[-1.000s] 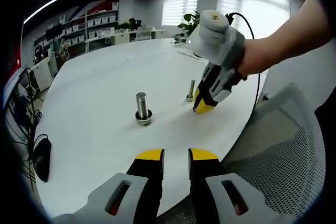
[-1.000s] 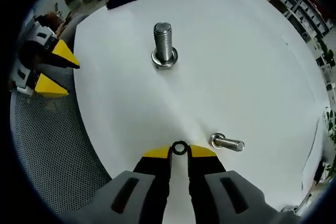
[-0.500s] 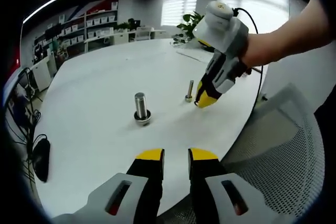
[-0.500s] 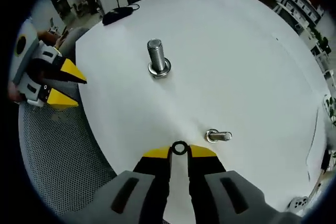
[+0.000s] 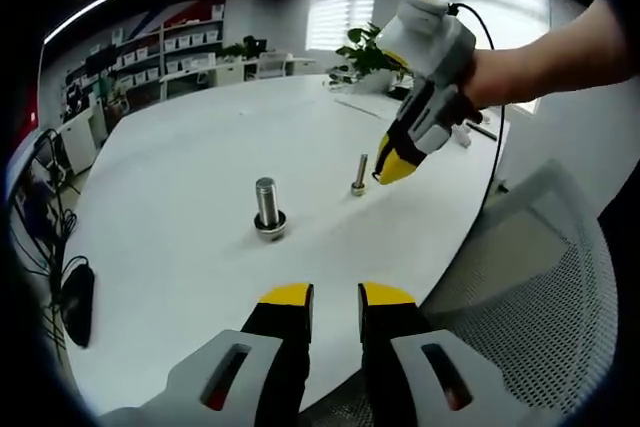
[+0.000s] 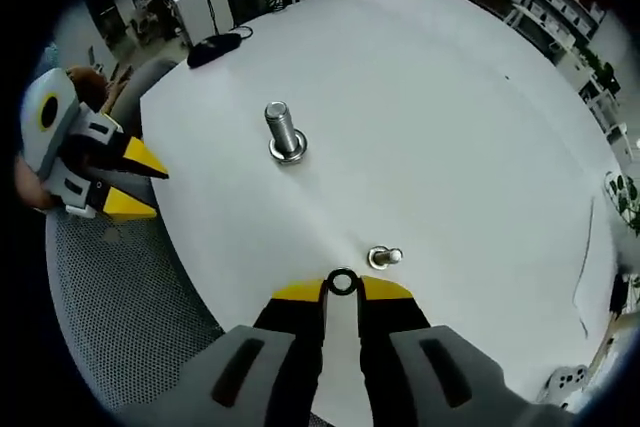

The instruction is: Place the washer onto the threaded stud by aligning its center hole with the stud, sliding it down to the base, and recovering from edge contact or off-axis alignment until the washer reaches the visible bottom stop.

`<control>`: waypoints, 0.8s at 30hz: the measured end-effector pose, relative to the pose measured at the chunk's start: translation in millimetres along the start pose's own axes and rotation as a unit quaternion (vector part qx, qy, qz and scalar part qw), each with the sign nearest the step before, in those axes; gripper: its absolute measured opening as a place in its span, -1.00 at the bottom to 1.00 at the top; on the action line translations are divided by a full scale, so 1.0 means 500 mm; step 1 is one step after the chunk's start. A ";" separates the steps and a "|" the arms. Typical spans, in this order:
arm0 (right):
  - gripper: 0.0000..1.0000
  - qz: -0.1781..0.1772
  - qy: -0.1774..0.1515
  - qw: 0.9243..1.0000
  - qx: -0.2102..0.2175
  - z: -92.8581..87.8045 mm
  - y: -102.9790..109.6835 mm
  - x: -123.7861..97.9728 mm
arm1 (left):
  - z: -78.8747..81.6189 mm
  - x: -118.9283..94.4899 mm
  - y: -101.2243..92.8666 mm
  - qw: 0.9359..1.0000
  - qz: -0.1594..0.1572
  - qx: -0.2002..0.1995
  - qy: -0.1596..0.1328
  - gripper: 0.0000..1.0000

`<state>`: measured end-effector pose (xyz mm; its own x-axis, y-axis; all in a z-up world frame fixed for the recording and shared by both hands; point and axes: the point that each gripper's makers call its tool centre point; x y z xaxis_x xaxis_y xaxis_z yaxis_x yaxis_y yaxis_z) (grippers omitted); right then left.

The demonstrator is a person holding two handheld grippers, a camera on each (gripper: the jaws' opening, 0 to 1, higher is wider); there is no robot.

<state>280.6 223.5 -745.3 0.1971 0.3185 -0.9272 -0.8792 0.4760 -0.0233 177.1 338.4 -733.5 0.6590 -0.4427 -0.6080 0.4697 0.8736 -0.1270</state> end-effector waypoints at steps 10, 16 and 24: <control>-0.72 -0.016 -0.020 1.000 0.003 0.025 -0.023 -0.024 | 0.002 -0.001 0.001 1.000 0.001 0.000 -0.003 -0.69; -0.72 -0.032 -0.025 0.999 -0.010 0.031 -0.039 -0.031 | 0.002 -0.002 0.000 1.000 0.001 0.001 -0.002 -0.69; -0.72 -0.035 -0.016 0.999 -0.025 0.041 -0.050 -0.017 | 0.000 -0.001 0.002 1.000 0.001 -0.001 -0.001 -0.69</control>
Point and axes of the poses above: the point that each gripper's makers call its tool centre point, and the gripper's own axes: x roughly forward along the fingers, y roughly to its left, z roughly out of its top, and after that the axes turned 1 degree about -x, right-handed
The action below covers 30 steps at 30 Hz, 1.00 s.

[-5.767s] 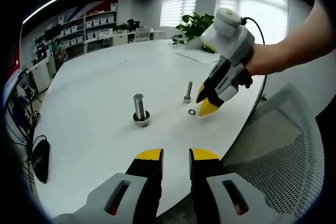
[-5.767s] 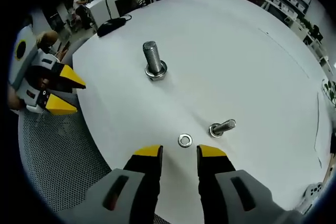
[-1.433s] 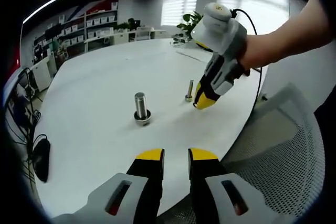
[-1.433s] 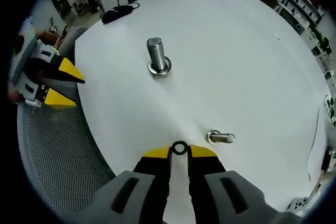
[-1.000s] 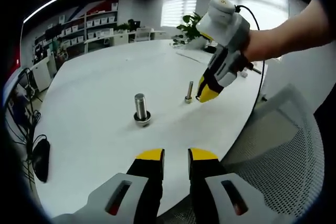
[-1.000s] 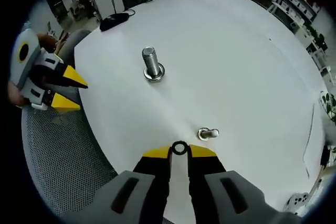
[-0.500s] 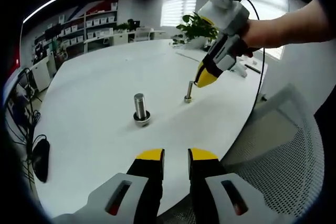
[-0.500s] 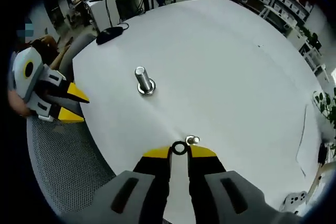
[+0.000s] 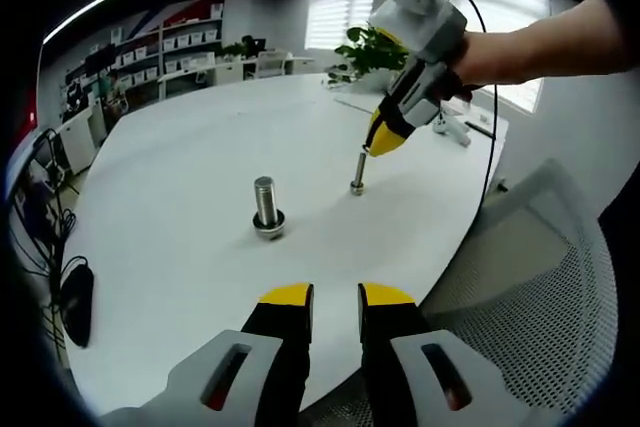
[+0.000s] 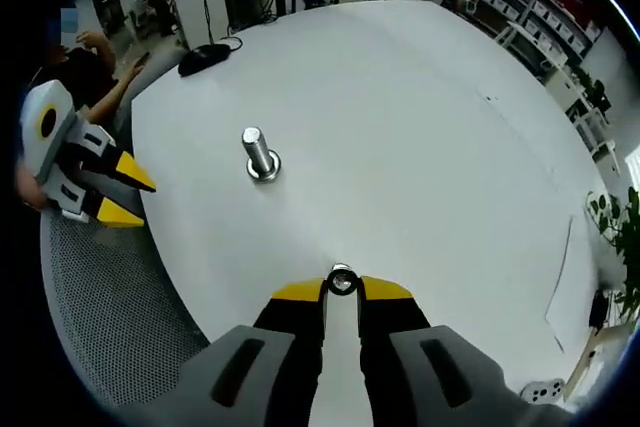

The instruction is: Place the washer onto the threaded stud by aligning its center hole with the stud, sliding it down to the base, and recovering from edge contact or off-axis alignment until the washer reaches the visible bottom stop.

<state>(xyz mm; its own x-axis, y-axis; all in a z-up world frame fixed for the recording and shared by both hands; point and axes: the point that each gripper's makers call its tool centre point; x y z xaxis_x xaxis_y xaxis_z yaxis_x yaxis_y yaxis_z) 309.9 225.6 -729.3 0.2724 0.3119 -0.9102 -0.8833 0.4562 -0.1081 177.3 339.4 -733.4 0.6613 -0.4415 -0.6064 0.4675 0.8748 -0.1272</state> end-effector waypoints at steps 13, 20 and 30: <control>-0.72 0.004 0.017 1.000 -0.002 -0.006 -0.003 0.013 | 0.001 -0.002 0.002 1.000 0.004 -0.001 -0.001 -0.69; -0.72 0.001 0.022 1.000 -0.002 -0.013 -0.003 0.014 | 0.002 -0.002 0.003 1.000 0.005 -0.001 -0.002 -0.69; -0.72 0.007 0.034 0.999 -0.011 -0.013 -0.005 0.038 | 0.001 -0.001 0.003 1.000 0.005 0.000 -0.001 -0.69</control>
Point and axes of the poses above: the point that each gripper's makers call its tool centre point, and the gripper's own axes: x roughly forward along the fingers, y roughly to its left, z roughly out of its top, and after that the axes turned 1 degree about -x, right-handed
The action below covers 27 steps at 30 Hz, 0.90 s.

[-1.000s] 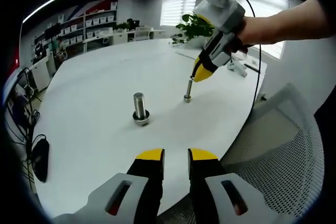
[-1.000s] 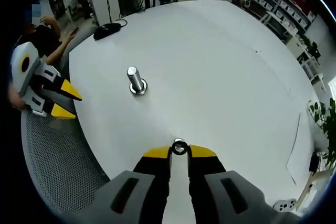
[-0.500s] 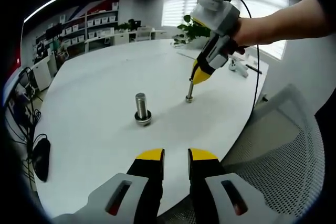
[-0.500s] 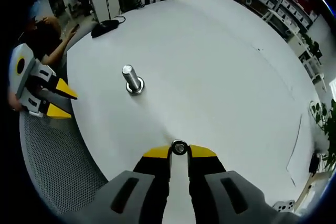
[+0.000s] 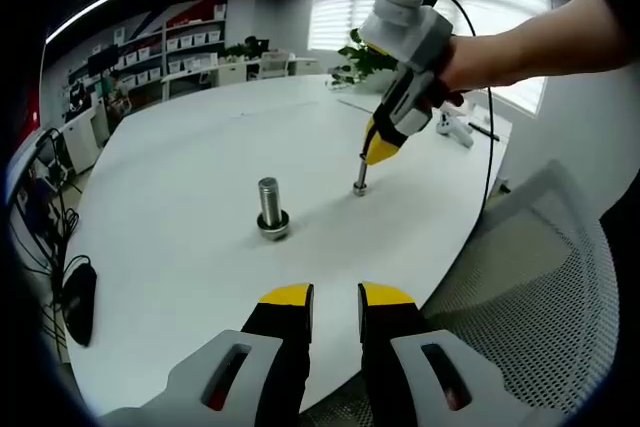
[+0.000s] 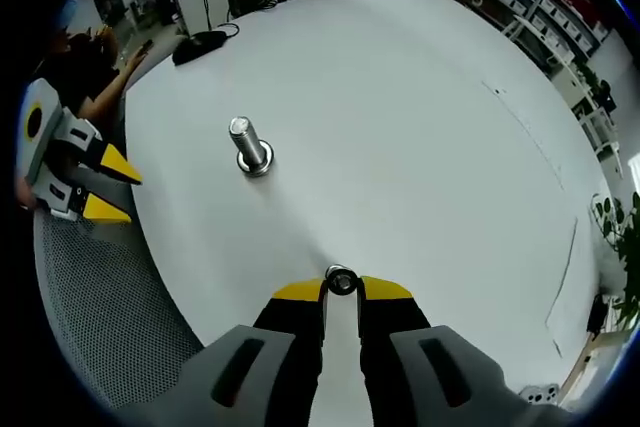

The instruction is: Place the washer onto the threaded stud by aligning its center hole with the stud, sliding it down to the base, and recovering from edge contact or off-axis alignment until the washer reaches the visible bottom stop.

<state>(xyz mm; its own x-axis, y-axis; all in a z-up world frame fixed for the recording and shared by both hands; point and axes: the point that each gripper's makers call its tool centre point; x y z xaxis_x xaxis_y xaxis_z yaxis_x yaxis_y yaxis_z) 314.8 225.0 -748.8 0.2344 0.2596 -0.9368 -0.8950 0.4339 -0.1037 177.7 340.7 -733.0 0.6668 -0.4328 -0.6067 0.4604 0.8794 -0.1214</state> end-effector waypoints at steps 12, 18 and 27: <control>-0.71 0.014 0.026 1.000 0.007 -0.019 0.003 0.045 | 0.000 0.000 0.000 1.000 0.001 -0.001 0.001 -0.69; -0.71 0.016 0.034 0.999 0.012 -0.026 0.007 0.057 | 0.000 0.000 0.001 1.000 0.002 -0.001 0.001 -0.69; -0.70 0.016 0.036 0.999 0.013 -0.035 0.009 0.067 | -0.001 0.000 0.001 1.000 0.001 -0.001 0.002 -0.70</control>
Point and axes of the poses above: the point that each gripper's makers call its tool centre point, and the gripper's own axes: x roughly forward along the fingers, y roughly to its left, z roughly out of its top, and after that the axes turned 1 degree about -x, right-handed
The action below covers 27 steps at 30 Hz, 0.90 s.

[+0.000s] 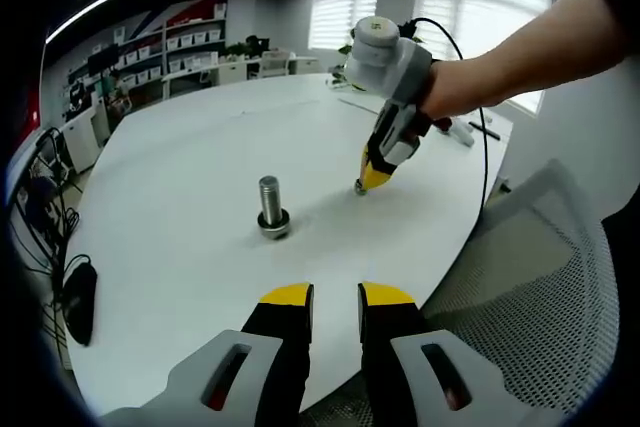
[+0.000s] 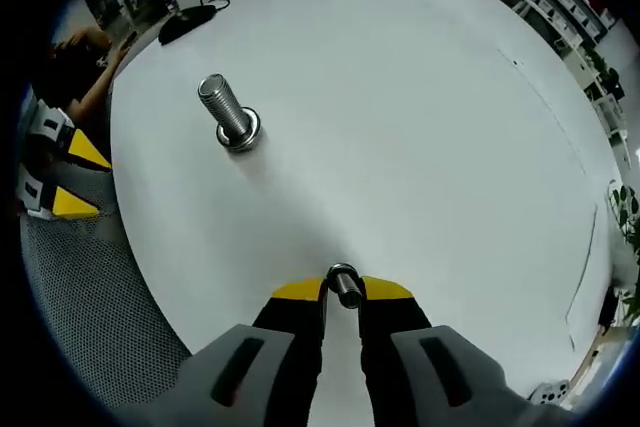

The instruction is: Place the washer onto the threaded stud by aligning its center hole with the stud, sliding it down to the base, and recovering from edge contact or off-axis alignment until the washer reaches the visible bottom stop.

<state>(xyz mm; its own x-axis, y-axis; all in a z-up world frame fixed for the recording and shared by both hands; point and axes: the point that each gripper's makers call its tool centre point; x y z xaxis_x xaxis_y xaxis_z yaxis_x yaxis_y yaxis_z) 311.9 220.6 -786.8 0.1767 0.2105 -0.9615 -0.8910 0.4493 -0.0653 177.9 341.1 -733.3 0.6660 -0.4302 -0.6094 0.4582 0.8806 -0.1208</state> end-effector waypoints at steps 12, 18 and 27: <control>-0.56 -0.009 -0.029 1.000 0.006 0.006 -0.003 -0.009 | 0.000 0.000 -0.002 1.000 -0.002 0.002 0.001 -0.70; -0.50 -0.012 -0.061 0.998 0.023 0.001 -0.005 -0.026 | -0.002 0.001 -0.001 1.000 -0.001 0.001 0.002 -0.70; -0.44 -0.031 -0.132 0.991 0.020 -0.022 -0.001 -0.077 | -0.002 0.001 0.001 1.000 0.002 0.001 0.003 -0.70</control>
<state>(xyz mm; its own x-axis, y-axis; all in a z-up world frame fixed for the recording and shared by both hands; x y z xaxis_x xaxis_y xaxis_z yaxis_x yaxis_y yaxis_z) 300.6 202.7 -752.7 0.3378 0.3988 -0.8525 -0.8587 0.5015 -0.1057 177.9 341.6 -734.6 0.6636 -0.4257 -0.6151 0.4575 0.8815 -0.1166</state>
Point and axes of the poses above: the point that each gripper's makers call its tool centre point, and the gripper's own axes: x roughly forward along the fingers, y roughly to its left, z roughly out of its top, and after that the axes turned 1 degree about -x, right-handed
